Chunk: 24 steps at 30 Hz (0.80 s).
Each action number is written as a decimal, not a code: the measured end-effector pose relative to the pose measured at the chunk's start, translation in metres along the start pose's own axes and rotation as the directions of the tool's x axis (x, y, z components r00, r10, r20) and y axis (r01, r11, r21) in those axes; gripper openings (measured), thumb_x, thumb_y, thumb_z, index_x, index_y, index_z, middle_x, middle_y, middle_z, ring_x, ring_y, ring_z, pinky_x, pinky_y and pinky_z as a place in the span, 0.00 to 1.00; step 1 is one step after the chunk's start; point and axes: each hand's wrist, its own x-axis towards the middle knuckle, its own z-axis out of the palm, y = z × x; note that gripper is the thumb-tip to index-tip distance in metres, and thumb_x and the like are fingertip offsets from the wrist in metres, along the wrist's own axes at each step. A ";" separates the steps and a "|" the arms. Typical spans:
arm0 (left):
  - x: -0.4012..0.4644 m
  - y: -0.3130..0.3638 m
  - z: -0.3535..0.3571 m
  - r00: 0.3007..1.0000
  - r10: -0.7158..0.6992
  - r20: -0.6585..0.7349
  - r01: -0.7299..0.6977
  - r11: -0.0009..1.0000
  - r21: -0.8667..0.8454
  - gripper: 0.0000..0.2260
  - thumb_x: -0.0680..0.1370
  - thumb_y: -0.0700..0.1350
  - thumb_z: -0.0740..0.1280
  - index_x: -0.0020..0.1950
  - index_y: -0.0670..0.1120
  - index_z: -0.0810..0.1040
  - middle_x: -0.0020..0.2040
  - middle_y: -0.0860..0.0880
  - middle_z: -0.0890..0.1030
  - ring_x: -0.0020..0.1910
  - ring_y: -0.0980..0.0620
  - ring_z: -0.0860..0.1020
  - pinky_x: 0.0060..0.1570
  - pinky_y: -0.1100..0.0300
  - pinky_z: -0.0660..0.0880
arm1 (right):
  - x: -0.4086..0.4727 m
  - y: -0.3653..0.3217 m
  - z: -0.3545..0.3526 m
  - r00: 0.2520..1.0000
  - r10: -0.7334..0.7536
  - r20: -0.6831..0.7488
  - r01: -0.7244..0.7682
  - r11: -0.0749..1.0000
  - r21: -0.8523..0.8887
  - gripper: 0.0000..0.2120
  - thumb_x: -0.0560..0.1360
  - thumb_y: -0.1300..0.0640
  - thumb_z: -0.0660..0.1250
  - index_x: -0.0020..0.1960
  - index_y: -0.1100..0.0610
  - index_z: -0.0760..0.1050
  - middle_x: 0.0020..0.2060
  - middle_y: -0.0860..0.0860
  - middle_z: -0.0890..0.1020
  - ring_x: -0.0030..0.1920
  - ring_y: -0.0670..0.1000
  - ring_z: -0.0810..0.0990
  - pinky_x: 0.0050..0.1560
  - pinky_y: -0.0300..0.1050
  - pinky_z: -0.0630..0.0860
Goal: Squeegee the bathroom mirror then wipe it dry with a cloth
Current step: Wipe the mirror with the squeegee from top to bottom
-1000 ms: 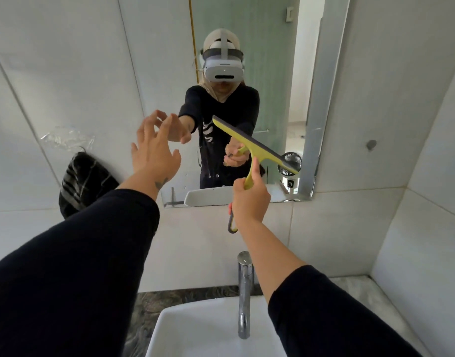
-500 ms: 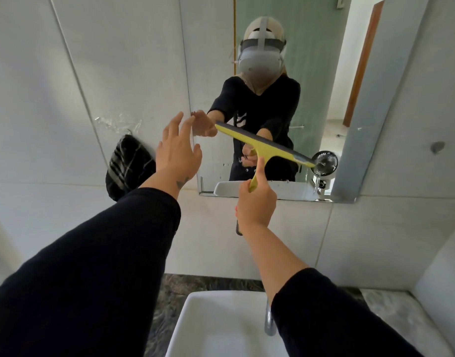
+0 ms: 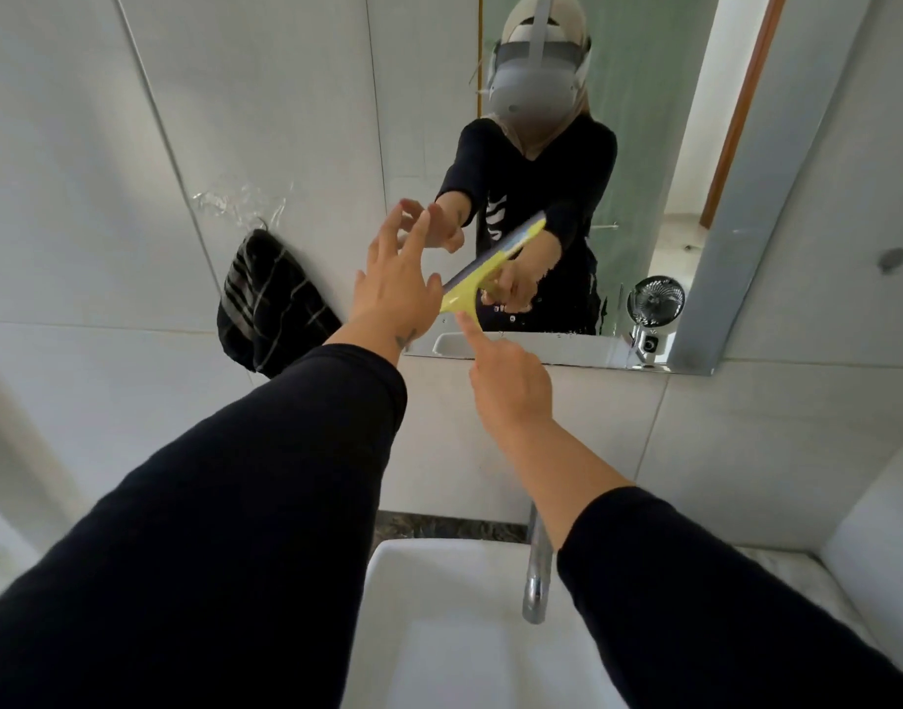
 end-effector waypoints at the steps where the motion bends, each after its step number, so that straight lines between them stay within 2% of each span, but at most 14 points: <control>1: -0.001 0.001 0.002 1.000 -0.007 0.005 0.007 1.000 -0.009 0.31 0.79 0.45 0.62 0.78 0.54 0.51 0.79 0.51 0.46 0.76 0.45 0.54 0.68 0.38 0.64 | 0.002 0.004 -0.003 0.999 -0.030 0.019 0.031 0.998 -0.046 0.34 0.79 0.64 0.58 0.77 0.43 0.49 0.40 0.51 0.68 0.37 0.52 0.69 0.36 0.45 0.65; 7: -0.012 0.007 0.023 0.998 -0.057 0.025 0.057 0.998 -0.034 0.32 0.78 0.45 0.62 0.78 0.55 0.49 0.79 0.50 0.42 0.75 0.44 0.53 0.68 0.38 0.64 | 0.010 0.031 -0.025 0.984 -0.159 0.075 0.172 0.959 -0.227 0.35 0.77 0.68 0.56 0.77 0.42 0.50 0.38 0.54 0.69 0.35 0.55 0.69 0.34 0.48 0.66; 12: -0.025 0.017 0.055 0.998 -0.056 -0.005 0.056 0.998 0.005 0.34 0.78 0.46 0.64 0.77 0.57 0.49 0.78 0.50 0.41 0.76 0.45 0.51 0.68 0.37 0.62 | 0.008 0.062 -0.036 0.980 -0.186 0.072 0.199 0.924 -0.325 0.36 0.78 0.69 0.55 0.76 0.40 0.49 0.39 0.53 0.69 0.34 0.54 0.68 0.32 0.46 0.65; 16: -0.031 0.029 0.071 0.999 -0.036 0.002 0.036 0.999 0.039 0.35 0.78 0.45 0.63 0.78 0.55 0.47 0.78 0.49 0.39 0.77 0.44 0.46 0.71 0.37 0.58 | 0.005 0.089 -0.037 0.981 -0.184 0.068 0.196 0.910 -0.366 0.39 0.76 0.70 0.55 0.76 0.38 0.48 0.37 0.53 0.68 0.26 0.49 0.60 0.25 0.43 0.56; 20: -0.035 0.041 0.081 1.000 -0.008 0.016 0.007 0.997 0.082 0.36 0.78 0.43 0.62 0.78 0.55 0.43 0.78 0.48 0.36 0.77 0.43 0.41 0.71 0.34 0.53 | 0.000 0.111 -0.041 0.984 -0.173 0.048 0.177 0.898 -0.402 0.37 0.77 0.69 0.57 0.75 0.38 0.50 0.35 0.52 0.67 0.25 0.49 0.57 0.25 0.43 0.52; 24: -0.037 0.058 0.092 0.998 0.021 0.052 -0.024 0.998 0.056 0.36 0.78 0.43 0.62 0.78 0.55 0.42 0.78 0.49 0.35 0.77 0.43 0.39 0.72 0.33 0.49 | -0.006 0.131 -0.044 0.990 -0.136 0.026 0.135 0.908 -0.396 0.36 0.78 0.67 0.58 0.75 0.36 0.51 0.34 0.52 0.68 0.29 0.54 0.67 0.28 0.45 0.60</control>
